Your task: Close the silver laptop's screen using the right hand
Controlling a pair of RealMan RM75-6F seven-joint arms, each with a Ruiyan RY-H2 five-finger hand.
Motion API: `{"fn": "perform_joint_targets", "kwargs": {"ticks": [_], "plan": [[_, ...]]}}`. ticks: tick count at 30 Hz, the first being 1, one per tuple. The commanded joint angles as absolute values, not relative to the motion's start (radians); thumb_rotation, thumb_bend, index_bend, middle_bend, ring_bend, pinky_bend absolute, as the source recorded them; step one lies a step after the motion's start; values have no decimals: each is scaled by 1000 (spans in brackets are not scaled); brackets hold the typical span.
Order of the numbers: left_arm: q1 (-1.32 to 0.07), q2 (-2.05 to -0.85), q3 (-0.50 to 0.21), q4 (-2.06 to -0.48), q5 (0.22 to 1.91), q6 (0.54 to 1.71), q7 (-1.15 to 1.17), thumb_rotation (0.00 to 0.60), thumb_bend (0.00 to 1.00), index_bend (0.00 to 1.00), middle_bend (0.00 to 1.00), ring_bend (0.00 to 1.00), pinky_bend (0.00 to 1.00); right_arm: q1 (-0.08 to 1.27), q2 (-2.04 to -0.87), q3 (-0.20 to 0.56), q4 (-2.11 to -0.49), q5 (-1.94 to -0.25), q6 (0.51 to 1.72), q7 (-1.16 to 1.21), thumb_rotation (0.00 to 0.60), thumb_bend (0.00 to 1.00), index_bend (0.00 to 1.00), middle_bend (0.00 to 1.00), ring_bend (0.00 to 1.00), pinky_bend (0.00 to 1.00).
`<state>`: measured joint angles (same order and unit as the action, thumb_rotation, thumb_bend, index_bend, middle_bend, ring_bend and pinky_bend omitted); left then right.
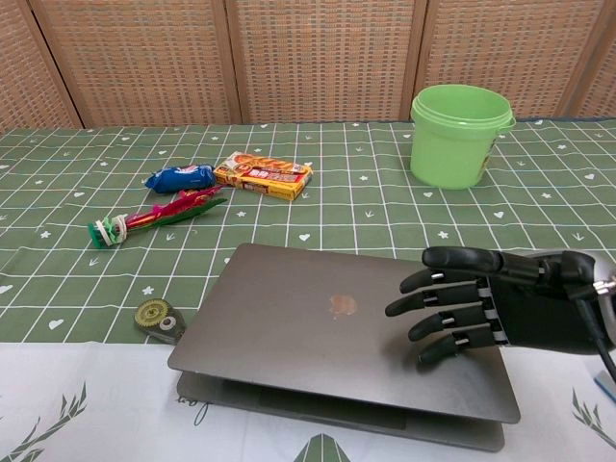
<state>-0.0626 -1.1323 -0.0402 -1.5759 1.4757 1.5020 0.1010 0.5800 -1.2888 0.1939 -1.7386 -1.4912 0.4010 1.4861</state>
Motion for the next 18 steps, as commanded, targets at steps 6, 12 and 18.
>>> {"fn": "perform_joint_targets", "kwargs": {"ticks": [6,12,18], "plan": [[-62,-1132,-39,-1578,1478,1504,103,600,0,0,0,0,0,600,-1322,137,-1684,-1521,433,1541,427,289,453,399,406,391],[-61,-1132,-38,-1580,1481,1505,105,600,0,0,0,0,0,615,-1322,102,-1677,-1557,471,1581,424,290,444,387,397,378],[-60,-1130,-42,-1579,1476,1510,101,600,0,0,0,0,0,607,-1280,93,-1708,-1604,607,1536,471,293,376,288,299,276]]}}
